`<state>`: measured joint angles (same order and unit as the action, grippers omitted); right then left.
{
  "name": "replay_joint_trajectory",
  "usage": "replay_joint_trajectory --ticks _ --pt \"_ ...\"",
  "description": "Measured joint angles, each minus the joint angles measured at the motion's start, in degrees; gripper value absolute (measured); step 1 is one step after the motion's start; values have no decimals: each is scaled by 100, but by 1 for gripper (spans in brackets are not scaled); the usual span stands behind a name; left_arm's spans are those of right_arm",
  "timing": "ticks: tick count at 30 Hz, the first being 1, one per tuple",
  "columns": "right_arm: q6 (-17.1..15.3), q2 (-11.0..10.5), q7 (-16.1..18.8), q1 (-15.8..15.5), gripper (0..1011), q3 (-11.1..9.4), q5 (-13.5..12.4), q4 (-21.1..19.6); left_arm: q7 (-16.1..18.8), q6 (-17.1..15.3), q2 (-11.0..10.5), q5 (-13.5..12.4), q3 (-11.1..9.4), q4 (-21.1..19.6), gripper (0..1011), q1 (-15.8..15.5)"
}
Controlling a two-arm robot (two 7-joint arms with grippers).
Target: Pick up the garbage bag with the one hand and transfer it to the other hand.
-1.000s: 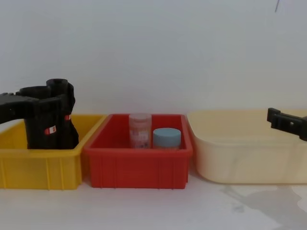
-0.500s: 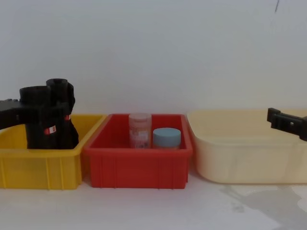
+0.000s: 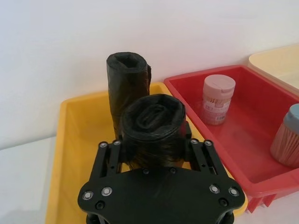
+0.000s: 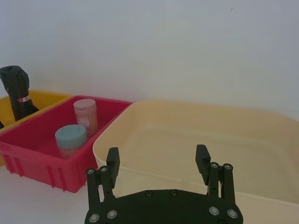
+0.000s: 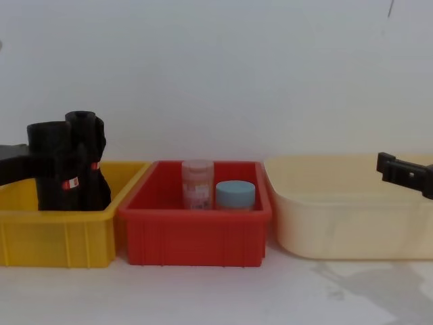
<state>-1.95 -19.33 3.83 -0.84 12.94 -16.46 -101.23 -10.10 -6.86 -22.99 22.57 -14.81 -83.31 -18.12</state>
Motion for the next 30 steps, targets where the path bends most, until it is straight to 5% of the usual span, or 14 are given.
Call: replay_joint_trajectory --ticks 7,20,30 --pt "0 0 0 0 1001 0 0 0 2 -18 8 -11 3 9 476 -12" --pt "0 0 0 0 1001 0 0 0 -166 -152 -44 116 161 -401 396 -116" --pt "0 0 0 0 1001 0 0 0 -394 -502 -51 407 304 -777 360 -527"
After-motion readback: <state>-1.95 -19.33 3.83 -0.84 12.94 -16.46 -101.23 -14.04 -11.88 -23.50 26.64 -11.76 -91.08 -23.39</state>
